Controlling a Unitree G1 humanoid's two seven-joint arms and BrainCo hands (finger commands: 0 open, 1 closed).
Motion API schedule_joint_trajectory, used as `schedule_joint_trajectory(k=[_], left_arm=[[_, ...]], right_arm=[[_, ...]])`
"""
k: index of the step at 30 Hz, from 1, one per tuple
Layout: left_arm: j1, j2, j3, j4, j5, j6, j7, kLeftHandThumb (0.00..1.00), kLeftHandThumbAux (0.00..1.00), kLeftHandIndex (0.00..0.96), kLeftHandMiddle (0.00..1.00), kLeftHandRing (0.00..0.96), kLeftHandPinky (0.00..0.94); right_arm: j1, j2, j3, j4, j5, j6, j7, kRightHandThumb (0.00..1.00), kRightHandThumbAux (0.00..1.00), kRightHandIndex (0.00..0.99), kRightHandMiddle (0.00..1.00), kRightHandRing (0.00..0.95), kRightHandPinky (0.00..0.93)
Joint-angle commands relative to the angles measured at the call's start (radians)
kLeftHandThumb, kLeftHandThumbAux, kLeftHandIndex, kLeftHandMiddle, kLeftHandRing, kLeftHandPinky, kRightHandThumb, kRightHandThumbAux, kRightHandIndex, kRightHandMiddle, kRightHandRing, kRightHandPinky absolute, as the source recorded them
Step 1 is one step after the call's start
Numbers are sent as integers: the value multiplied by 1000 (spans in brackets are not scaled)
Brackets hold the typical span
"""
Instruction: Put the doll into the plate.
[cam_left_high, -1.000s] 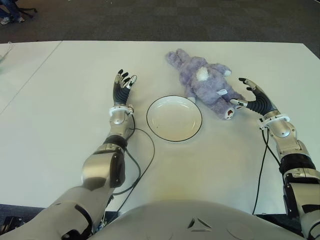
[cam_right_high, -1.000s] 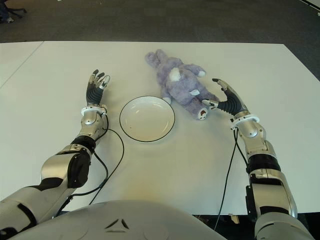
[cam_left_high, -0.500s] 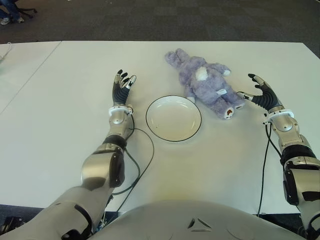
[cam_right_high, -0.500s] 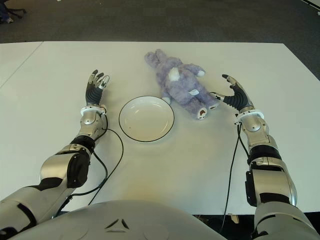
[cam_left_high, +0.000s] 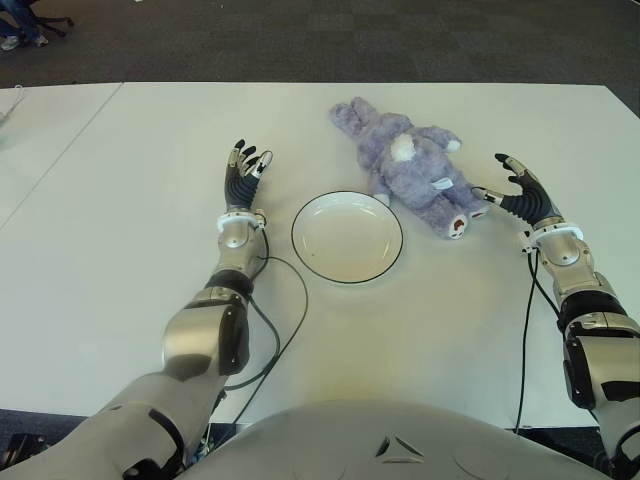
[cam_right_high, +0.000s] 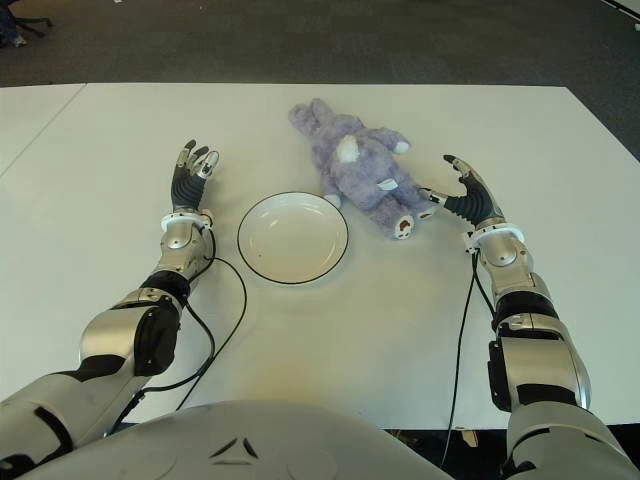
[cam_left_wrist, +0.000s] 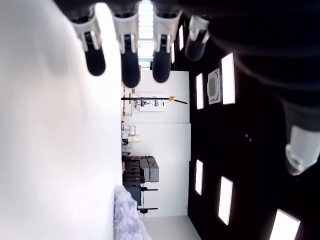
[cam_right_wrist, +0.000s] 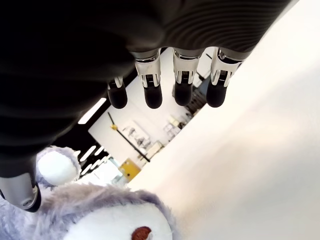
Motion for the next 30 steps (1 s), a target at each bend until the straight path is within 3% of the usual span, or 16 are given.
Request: schedule_joint_trajectory(k=[1,16,30], left_arm=[[199,-34,-2,137,3,144,11,0,520,79,179,185,177],[199,-34,-1,138,2,142,7,0,538,75,171,173,167],[197,-35,-4,137,5,140,11,0,529,79,180,185,173]], right_arm=[[-19,21,29,33,-19,-17,-30,220,532,16,0,0,0],[-27,19,66,42,-41,-14,-83,254,564,12,0,0,0],[-2,6,103,-47,-86,-44,-150,234,583,15,0,0,31]])
